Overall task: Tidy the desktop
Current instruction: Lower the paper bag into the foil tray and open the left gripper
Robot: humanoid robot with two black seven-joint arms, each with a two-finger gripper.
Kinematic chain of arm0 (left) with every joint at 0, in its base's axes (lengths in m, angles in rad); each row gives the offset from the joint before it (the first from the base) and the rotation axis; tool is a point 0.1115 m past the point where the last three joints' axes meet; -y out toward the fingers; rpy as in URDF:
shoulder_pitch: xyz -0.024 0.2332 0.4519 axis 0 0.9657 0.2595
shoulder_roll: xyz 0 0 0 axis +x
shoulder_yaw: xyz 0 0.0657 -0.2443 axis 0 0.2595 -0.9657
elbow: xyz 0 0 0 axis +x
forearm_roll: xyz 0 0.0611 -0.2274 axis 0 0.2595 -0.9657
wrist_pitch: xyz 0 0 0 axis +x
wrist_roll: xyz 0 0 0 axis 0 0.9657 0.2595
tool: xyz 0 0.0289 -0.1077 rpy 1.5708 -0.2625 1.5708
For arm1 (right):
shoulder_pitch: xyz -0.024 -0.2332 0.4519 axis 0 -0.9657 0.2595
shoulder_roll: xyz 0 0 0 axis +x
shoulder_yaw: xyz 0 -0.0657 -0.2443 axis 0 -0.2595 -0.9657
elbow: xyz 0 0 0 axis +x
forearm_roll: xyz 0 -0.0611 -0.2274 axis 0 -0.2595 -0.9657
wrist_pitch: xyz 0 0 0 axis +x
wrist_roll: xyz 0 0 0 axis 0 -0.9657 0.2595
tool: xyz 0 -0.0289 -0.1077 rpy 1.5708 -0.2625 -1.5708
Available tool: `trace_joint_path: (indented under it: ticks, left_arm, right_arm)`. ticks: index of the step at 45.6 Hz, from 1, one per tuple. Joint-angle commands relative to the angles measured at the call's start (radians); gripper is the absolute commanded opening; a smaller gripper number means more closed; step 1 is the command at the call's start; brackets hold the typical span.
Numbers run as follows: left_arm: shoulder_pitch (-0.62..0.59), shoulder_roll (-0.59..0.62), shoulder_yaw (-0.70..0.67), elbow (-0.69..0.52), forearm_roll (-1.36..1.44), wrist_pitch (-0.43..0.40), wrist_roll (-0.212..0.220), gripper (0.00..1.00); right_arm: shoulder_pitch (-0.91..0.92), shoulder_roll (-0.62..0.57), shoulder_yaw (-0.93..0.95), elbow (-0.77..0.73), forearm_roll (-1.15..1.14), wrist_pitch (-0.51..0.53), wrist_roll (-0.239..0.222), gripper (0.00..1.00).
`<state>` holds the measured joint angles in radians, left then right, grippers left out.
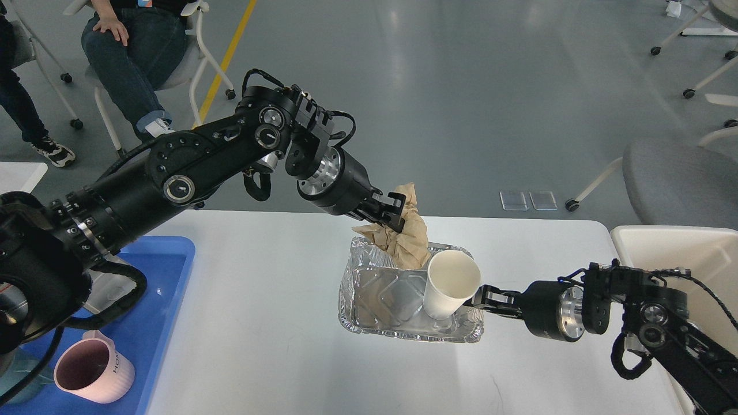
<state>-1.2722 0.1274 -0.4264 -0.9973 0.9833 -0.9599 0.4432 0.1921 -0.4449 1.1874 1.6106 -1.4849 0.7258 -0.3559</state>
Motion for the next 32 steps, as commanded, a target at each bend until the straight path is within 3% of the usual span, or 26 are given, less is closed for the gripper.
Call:
trace_joint_path:
  ticks: [1, 26, 29, 32]
  left_arm:
    - [-0.003, -0.006, 0.031, 0.002, 0.0, 0.0, 0.0, 0.04]
    - [0.017, -0.006, 0.032, 0.0, 0.003, 0.0, 0.0, 0.05]
    - [0.019, -0.006, 0.032, 0.0, 0.002, 0.0, -0.001, 0.11]
    - [0.019, -0.005, 0.032, 0.0, 0.002, 0.0, -0.004, 0.23]
  right_arm:
    - [0.0, 0.0, 0.0, 0.0, -0.001, -0.002, 0.0, 0.0]
    - [0.033, -0.003, 0.008, -0.028, 0.002, 0.0, 0.0, 0.0]
    - [0.033, -0.003, 0.008, -0.028, 0.002, 0.0, 0.0, 0.0]
    - [0.033, -0.003, 0.008, -0.028, 0.002, 0.0, 0.0, 0.0]
